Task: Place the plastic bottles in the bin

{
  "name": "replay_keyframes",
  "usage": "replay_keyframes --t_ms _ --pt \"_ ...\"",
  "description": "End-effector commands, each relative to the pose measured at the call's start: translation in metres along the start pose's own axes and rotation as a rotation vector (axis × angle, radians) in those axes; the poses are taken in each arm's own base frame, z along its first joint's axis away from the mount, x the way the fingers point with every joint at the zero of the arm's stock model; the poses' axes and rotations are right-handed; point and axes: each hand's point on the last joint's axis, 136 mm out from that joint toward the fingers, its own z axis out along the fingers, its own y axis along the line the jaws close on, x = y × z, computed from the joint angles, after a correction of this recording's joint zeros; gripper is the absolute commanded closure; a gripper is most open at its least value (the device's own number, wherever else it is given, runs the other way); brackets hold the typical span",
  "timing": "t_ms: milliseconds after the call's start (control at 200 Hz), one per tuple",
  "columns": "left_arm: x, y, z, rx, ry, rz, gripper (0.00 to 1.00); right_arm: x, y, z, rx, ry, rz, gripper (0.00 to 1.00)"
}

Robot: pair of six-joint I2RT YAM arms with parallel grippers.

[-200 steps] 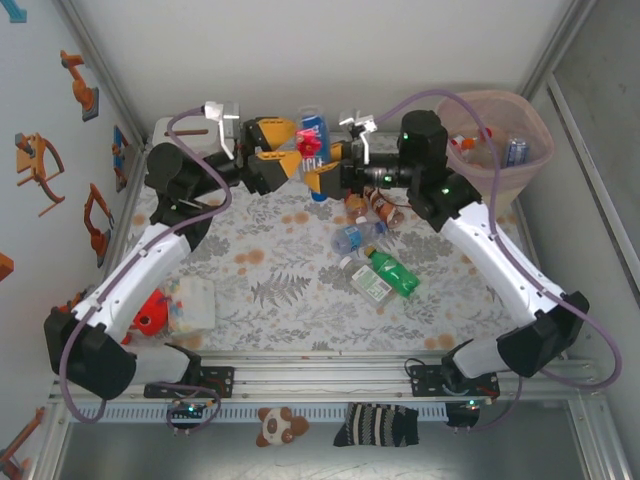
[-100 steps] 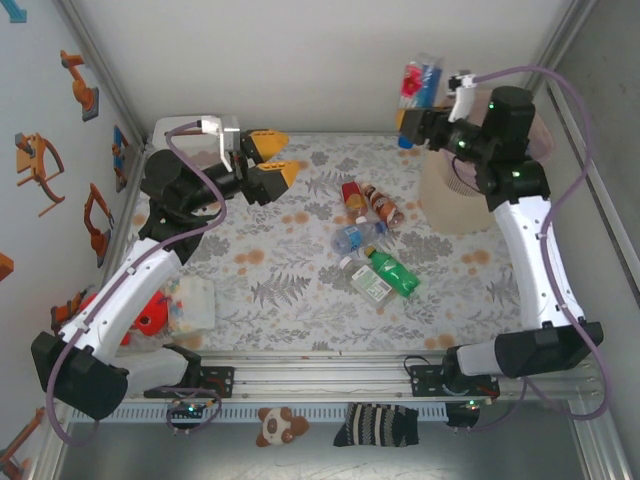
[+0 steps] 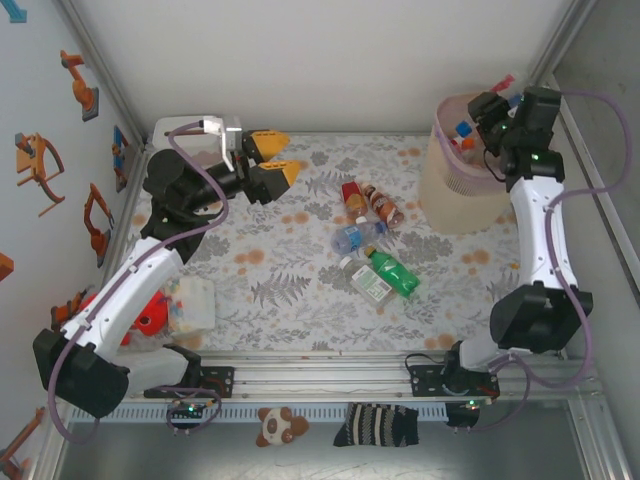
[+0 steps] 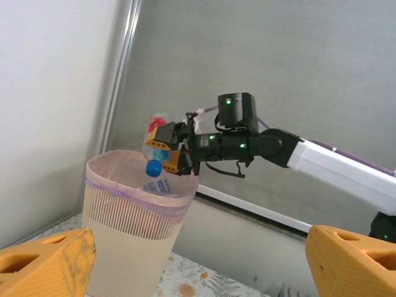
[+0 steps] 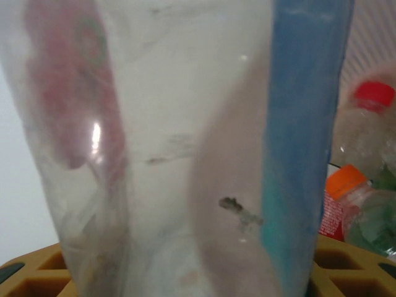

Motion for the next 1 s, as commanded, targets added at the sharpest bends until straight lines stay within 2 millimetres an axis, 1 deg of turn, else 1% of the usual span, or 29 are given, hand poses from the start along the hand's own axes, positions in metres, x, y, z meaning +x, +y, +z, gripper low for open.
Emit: replay_keyframes --t_ms 0,140,230,401,496,551,601,791,901,996 --pt "0.0 0.003 0.0 0.0 -0.013 0.011 0.13 -0.023 -0.011 0.01 0.07 -0.112 0.275 0.58" --pt "0.001 0.006 0.002 0.001 -0.012 0.002 0.13 -0.025 -0.033 0.034 0.145 -0.135 0.431 0.57" --pt "0.001 0.007 0.003 0.001 -0.013 -0.001 0.13 -0.026 -0.041 0.049 0.168 -0.149 0.502 0.57" --pt "0.002 0.007 0.003 0.0 -0.012 -0.01 0.14 -0.025 -0.046 0.074 0.176 -0.125 0.568 0.53" --pt "0.002 0.006 0.002 -0.003 -0.014 -0.01 0.14 -0.025 -0.05 0.081 0.186 -0.119 0.58 0.49" --pt "0.002 0.006 0.001 -0.005 -0.013 -0.009 0.14 -0.026 -0.052 0.082 0.19 -0.12 0.582 0.47" --pt "0.002 0.006 0.001 -0.008 -0.014 -0.009 0.14 -0.027 -0.053 0.081 0.193 -0.123 0.579 0.42" --pt "0.001 0.006 0.0 -0.014 -0.018 -0.011 0.14 -0.032 -0.048 0.063 0.203 -0.136 0.557 0.28" --pt "0.002 0.008 0.0 -0.022 -0.02 -0.012 0.14 -0.036 -0.044 0.049 0.196 -0.144 0.539 0.24" --pt "0.002 0.007 -0.001 -0.022 -0.022 -0.012 0.14 -0.039 -0.039 0.036 0.196 -0.158 0.5 0.24"
